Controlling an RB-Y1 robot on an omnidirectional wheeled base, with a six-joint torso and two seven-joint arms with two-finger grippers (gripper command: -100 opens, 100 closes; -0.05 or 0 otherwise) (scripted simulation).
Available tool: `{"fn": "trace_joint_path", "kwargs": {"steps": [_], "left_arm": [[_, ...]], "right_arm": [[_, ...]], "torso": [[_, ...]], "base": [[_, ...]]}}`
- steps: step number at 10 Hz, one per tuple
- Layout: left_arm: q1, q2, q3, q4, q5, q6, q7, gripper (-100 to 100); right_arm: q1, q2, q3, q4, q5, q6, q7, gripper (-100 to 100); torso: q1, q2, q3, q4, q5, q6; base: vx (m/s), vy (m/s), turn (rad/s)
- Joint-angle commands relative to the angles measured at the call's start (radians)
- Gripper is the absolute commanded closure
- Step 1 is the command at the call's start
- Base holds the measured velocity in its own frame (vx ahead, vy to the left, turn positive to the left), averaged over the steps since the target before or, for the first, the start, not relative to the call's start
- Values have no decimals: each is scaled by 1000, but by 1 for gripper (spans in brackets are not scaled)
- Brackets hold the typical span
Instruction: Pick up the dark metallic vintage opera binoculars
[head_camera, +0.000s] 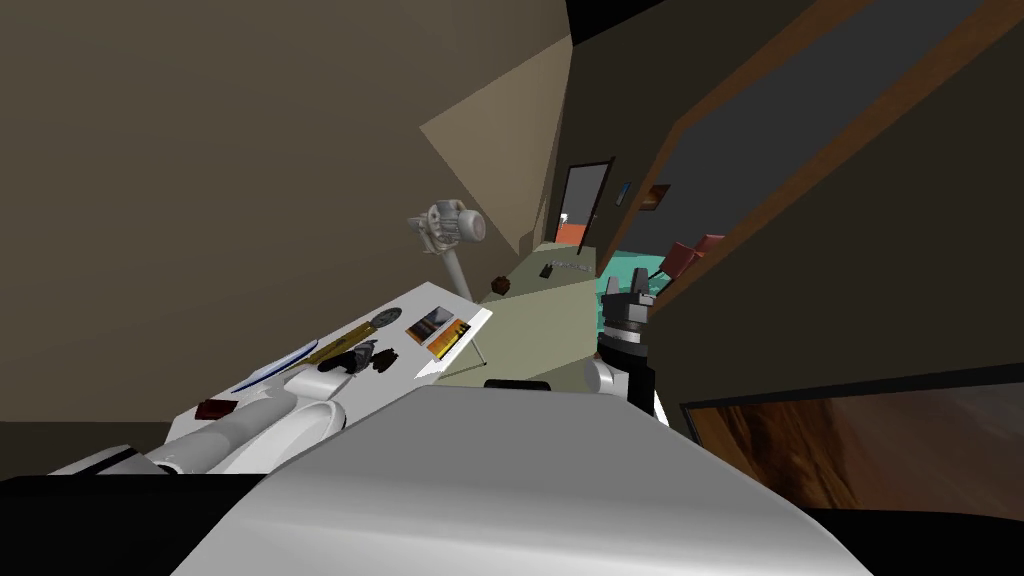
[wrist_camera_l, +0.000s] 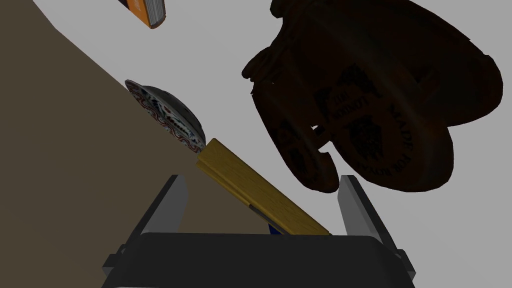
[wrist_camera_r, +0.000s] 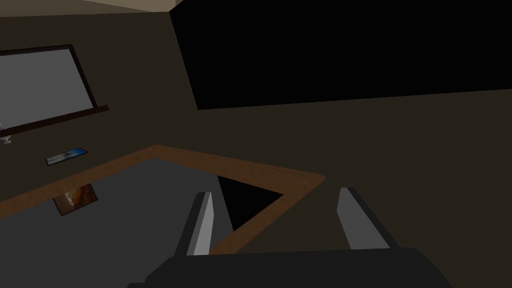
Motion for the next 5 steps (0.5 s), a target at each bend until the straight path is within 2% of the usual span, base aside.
{"fn": "trace_joint_path", "kwargs": {"steps": [1,2,3,4,5], "left_arm": [[14,3,13,-2,-50,-3,50,-100],[14,3,13,-2,-52,-3,74,-100],[11,-5,9,52,-96,-56,104,-100],[11,-5,9,72,-121,-59,132,-100],[11,-5,9,72,-152,-59,160,-100]], "right_arm": [[0,0,0,0,0,0,0,0],[0,0,0,0,0,0,0,0],[0,0,0,0,0,0,0,0],[0,0,0,0,0,0,0,0],[0,0,0,0,0,0,0,0]], "torso": [[0,0,0,0,0,0],[0,0,0,0,0,0],[1,0,0,0,0,0],[0,0,0,0,0,1],[0,0,0,0,0,0]], "base": [[-7,-7,7],[0,-1,21],[-9,-16,-188],[-12,-15,-140],[-6,-7,13]]}}
